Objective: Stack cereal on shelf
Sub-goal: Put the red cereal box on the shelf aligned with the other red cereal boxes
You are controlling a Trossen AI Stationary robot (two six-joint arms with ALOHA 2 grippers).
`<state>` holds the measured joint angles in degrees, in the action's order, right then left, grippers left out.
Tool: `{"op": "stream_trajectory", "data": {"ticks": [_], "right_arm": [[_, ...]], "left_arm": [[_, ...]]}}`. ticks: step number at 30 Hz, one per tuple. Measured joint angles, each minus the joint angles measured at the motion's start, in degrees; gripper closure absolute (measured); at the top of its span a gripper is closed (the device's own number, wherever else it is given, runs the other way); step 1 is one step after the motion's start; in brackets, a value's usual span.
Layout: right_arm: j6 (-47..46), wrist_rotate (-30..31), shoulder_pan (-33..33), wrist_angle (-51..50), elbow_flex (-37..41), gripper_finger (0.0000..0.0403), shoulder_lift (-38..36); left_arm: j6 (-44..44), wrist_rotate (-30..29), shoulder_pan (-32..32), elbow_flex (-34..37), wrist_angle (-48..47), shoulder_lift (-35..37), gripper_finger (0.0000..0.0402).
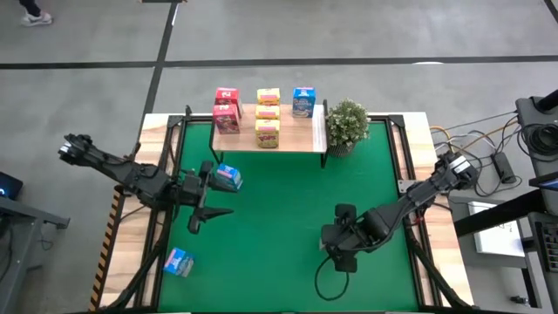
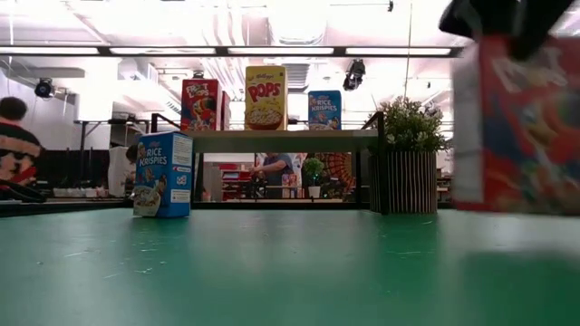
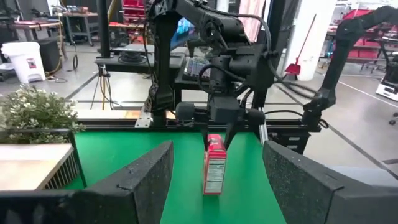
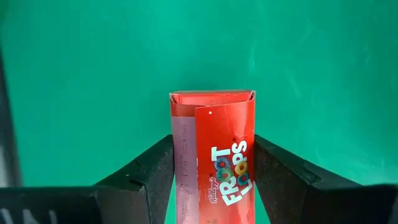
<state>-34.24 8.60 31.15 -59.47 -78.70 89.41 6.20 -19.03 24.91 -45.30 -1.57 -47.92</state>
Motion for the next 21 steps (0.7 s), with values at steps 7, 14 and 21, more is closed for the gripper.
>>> {"op": "stream_trajectory", "data": {"ticks": [7, 14, 21], "right_arm": [[3.86, 0.02, -4.91, 0.21, -7.88, 0.0216, 0.20], [12.85, 0.42, -12.53, 3.54, -15.54, 0.0216, 0.24], [24.75, 0.61, -19.95, 7.10, -24.13, 0.0216, 3.00]], "left_arm": [[-3.44, -2.87, 0.02, 0.00, -2.56, 4.65, 0.0170], [-6.70, -11.50, 0.00, 0.00, -7.57, 8.94, 0.0170], [-8.73, -19.55, 0.00, 0.00, -10.78, 12.67, 0.0170]]}}
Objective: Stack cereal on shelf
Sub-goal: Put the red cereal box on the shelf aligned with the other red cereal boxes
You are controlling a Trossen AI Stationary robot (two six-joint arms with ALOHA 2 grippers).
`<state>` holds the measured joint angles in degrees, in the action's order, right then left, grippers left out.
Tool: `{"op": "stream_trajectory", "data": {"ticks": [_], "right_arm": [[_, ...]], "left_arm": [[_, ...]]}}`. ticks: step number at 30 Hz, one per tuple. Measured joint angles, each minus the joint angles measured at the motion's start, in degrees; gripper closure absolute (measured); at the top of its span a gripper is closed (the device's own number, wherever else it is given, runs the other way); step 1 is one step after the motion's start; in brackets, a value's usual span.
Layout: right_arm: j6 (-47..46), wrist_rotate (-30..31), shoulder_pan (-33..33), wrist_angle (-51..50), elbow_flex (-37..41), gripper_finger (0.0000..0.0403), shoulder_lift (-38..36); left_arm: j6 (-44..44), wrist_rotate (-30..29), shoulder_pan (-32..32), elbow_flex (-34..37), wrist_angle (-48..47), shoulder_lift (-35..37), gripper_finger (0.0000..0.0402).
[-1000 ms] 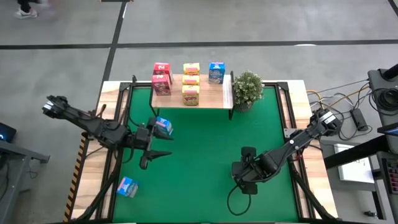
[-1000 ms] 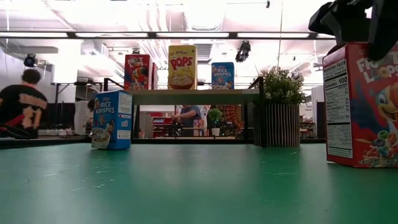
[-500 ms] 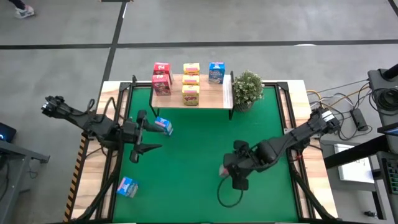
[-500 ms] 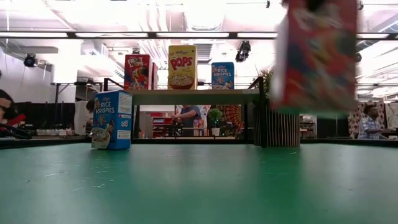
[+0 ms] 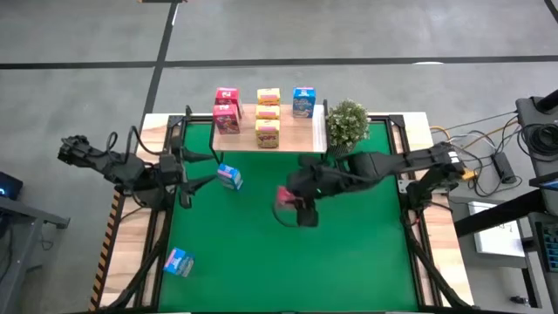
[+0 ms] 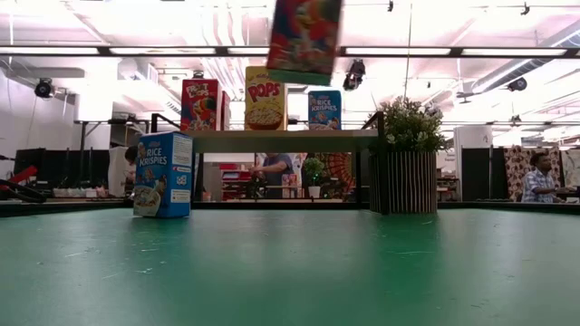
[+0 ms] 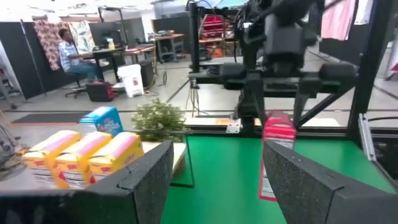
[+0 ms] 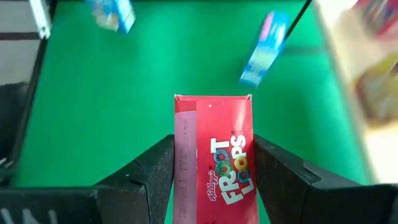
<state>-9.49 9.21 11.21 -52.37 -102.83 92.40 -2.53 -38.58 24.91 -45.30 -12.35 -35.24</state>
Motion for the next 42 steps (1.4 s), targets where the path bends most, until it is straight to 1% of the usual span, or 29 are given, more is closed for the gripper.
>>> {"op": "stream_trajectory", "data": {"ticks": [3, 7, 13, 15, 19, 23, 29, 35, 42], "right_arm": [[5.98, 0.00, -2.81, 0.24, -6.35, 0.0216, 3.99], [12.56, -0.11, -6.60, -0.95, -16.79, 0.0218, 10.68], [17.12, -0.38, -12.46, -1.13, -32.11, 0.0218, 20.03], [18.57, -2.16, -14.17, 2.34, -31.11, 0.0218, 20.55], [19.40, -7.24, -17.30, 3.93, -30.55, 0.0218, 21.12], [20.15, -9.25, -18.67, 4.72, -30.40, 0.0218, 22.00], [22.86, -9.70, -18.85, 7.89, -30.11, 0.0218, 23.03], [24.24, -9.40, -18.76, 15.21, -30.07, 0.0218, 24.90], [28.65, -8.48, -20.33, 22.38, -30.05, 0.0218, 28.72]], "left_arm": [[-1.18, 0.01, 0.00, 0.00, -1.11, 1.05, 0.0170], [-1.49, -0.01, 0.00, 0.02, -3.47, 2.31, 0.0170], [-0.10, -0.03, 0.00, 0.17, -8.69, 2.57, 0.0170], [-0.14, -0.03, 0.00, 0.35, -8.32, 2.56, 0.0170], [-0.85, -0.04, 0.00, 0.44, -8.21, 2.89, 0.0170], [-1.44, -0.03, 0.00, 0.44, -7.71, 3.59, 0.0170], [-1.46, -0.05, 0.00, 0.44, -7.75, 4.42, 0.0170], [-1.46, -0.03, 0.00, 0.44, -7.79, 4.59, 0.0170], [-1.46, -0.03, 0.00, 0.44, -7.82, 4.59, 0.0170]]}}
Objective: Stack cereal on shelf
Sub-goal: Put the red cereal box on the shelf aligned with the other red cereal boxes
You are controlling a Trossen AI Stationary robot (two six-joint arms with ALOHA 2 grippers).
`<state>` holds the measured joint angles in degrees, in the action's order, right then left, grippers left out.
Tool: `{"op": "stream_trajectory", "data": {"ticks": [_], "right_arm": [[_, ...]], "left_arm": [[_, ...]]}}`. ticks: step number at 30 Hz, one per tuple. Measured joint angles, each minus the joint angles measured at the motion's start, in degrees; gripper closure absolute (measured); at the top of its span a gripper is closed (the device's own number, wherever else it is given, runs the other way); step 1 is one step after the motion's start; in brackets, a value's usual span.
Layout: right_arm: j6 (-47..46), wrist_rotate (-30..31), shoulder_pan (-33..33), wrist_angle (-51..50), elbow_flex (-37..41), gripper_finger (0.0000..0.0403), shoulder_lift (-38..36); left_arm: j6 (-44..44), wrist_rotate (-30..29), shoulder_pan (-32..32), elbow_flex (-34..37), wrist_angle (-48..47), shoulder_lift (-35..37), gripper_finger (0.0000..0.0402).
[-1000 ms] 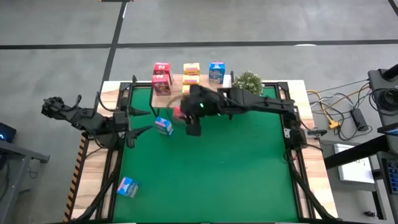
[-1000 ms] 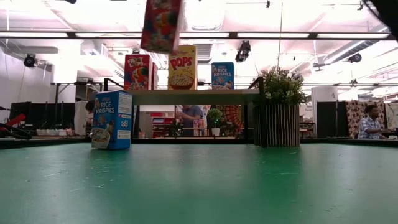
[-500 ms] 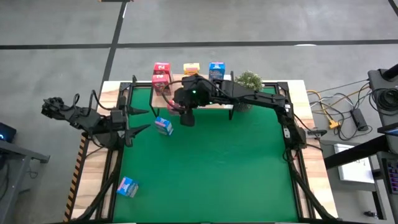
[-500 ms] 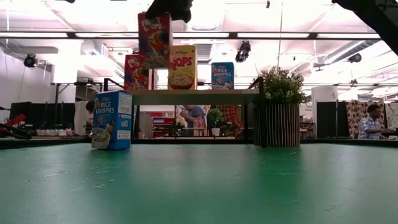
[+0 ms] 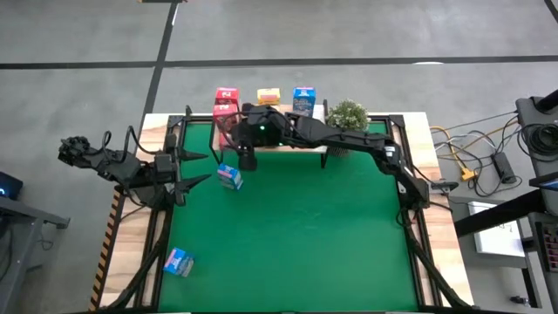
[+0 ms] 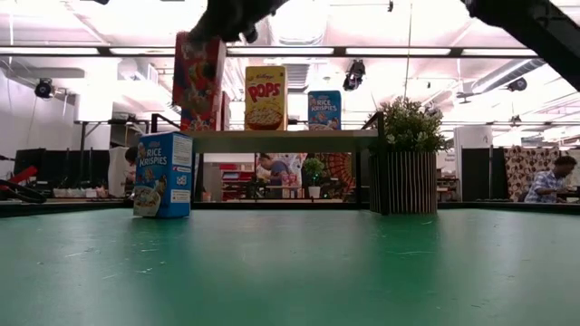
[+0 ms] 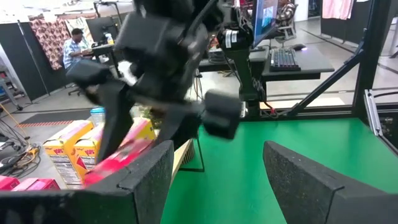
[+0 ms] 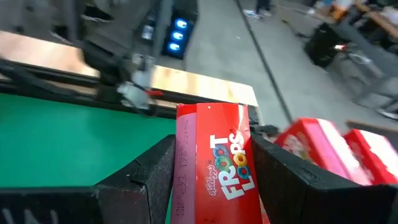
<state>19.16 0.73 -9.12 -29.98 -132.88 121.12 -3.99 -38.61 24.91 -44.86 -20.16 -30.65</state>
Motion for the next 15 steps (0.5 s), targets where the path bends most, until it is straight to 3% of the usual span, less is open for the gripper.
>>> {"op": "stream_trajectory", "data": {"ticks": [3, 9, 15], "right_arm": [[2.02, 2.96, -0.80, 1.19, 0.02, 0.0218, 1.13], [2.90, 3.35, -2.28, 1.77, 0.02, 0.0218, 1.92], [2.70, -0.29, -2.44, 1.95, 0.02, 0.0218, 1.96]], "left_arm": [[0.00, 0.00, 0.00, 0.00, 0.02, -0.04, 0.0170], [0.00, 0.00, 0.00, 0.00, 0.06, -0.04, 0.0170], [0.00, 0.00, 0.00, 0.00, 0.27, -0.09, 0.0170]]}}
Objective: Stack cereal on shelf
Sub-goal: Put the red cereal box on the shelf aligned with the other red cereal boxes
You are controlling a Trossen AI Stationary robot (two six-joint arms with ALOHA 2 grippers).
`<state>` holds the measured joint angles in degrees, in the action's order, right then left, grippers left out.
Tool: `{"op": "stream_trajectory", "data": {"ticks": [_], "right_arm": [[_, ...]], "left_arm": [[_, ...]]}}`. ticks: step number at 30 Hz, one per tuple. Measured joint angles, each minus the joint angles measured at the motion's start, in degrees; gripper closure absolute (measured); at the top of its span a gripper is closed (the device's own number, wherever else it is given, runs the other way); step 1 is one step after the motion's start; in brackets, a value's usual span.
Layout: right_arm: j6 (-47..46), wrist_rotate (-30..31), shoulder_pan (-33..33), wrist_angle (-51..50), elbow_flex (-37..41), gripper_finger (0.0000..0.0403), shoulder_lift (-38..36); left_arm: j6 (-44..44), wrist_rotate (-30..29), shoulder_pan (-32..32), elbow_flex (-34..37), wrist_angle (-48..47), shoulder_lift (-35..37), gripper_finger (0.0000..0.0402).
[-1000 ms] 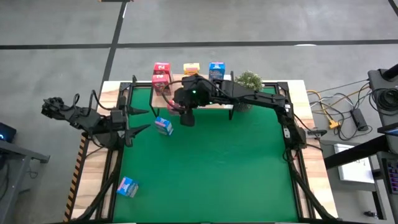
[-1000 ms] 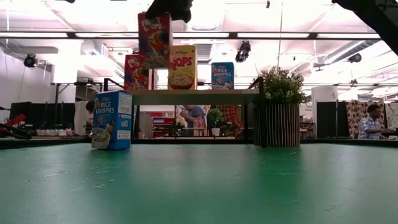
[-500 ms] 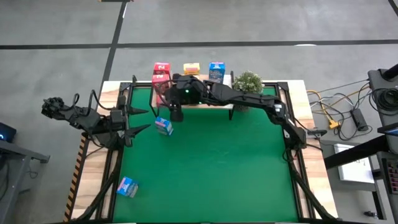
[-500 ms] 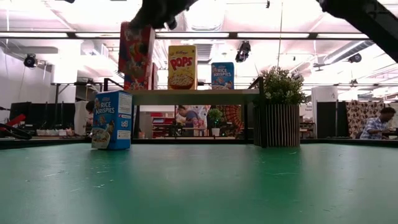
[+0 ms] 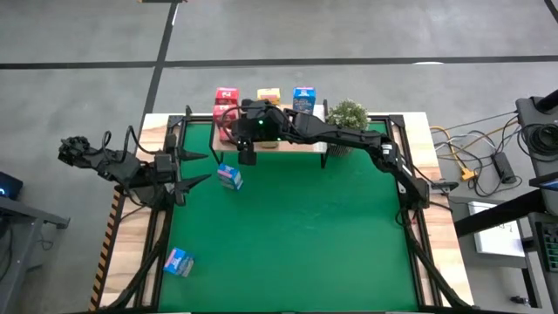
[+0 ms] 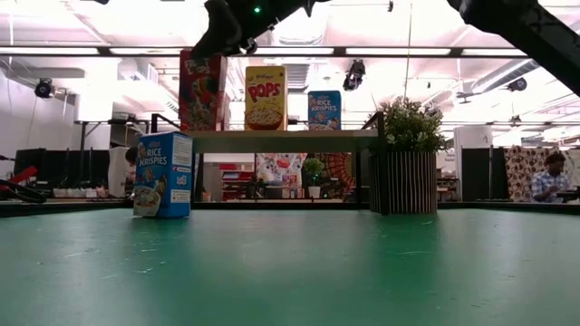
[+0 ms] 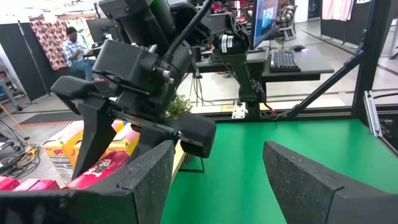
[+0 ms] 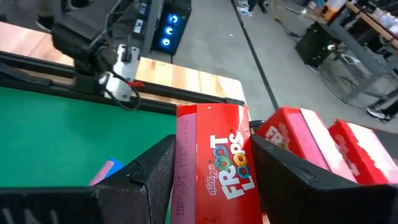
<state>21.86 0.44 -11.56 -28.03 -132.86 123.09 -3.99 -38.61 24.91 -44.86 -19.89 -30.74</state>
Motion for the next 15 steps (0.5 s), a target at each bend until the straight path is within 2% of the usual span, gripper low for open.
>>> {"op": "stream_trajectory", "data": {"ticks": [15], "right_arm": [[0.54, -0.47, -0.47, 0.03, 0.52, 0.0221, 0.79]], "left_arm": [[0.01, 0.00, 0.02, 0.00, 0.34, -0.02, 0.0170]]}}
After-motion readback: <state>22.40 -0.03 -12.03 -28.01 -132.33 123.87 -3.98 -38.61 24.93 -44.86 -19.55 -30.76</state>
